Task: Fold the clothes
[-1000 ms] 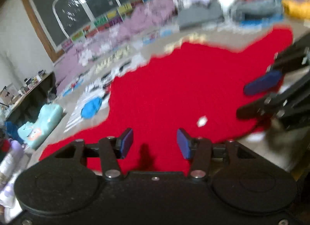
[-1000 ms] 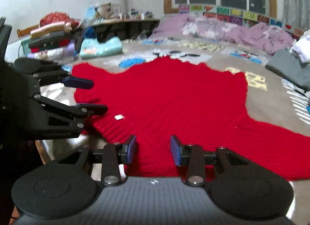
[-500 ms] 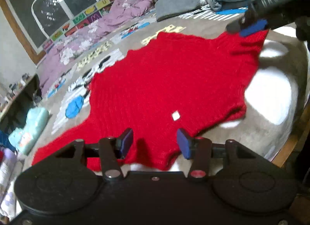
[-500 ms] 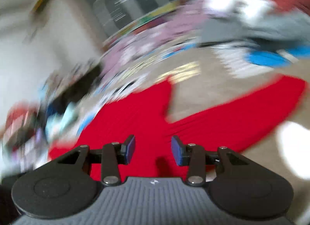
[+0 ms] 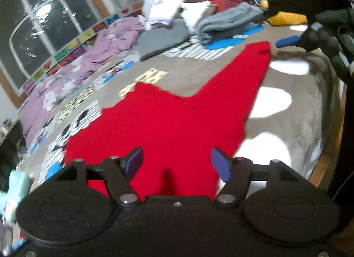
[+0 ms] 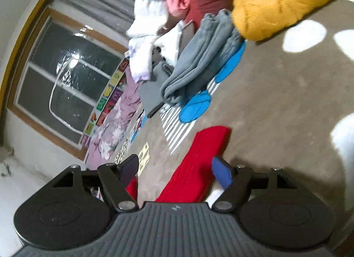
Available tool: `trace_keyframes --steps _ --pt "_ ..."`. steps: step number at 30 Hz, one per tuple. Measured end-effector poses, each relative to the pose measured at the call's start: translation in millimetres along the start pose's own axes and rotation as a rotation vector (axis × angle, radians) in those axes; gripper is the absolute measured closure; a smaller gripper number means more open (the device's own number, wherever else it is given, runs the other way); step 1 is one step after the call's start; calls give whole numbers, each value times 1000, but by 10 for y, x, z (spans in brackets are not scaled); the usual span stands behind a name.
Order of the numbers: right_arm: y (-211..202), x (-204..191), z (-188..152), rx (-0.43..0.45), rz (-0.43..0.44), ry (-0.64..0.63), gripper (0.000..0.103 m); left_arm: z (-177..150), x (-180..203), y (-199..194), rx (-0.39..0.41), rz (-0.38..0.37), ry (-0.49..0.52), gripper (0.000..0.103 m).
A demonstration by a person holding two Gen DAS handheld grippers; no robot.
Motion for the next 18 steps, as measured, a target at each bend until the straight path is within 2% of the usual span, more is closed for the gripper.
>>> trace_keyframes --steps 4,9,18 --pt "22 63 128 6 14 29 27 210 270 171 -7 -53 55 35" --pt "19 149 276 11 43 99 26 475 604 362 14 -77 146 35" --pt "66 192 337 -9 64 99 25 868 957 752 17 -103 203 35"
Point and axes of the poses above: each gripper's, at about its wrist camera, not at the fingertips, and y roughly the way its jaws point, x to its right, z to its top, the point moved 10 cm from there along y, roughly the way its jaws point, and after that the axes turned 3 degrees about -z, right-handed, at the moved point
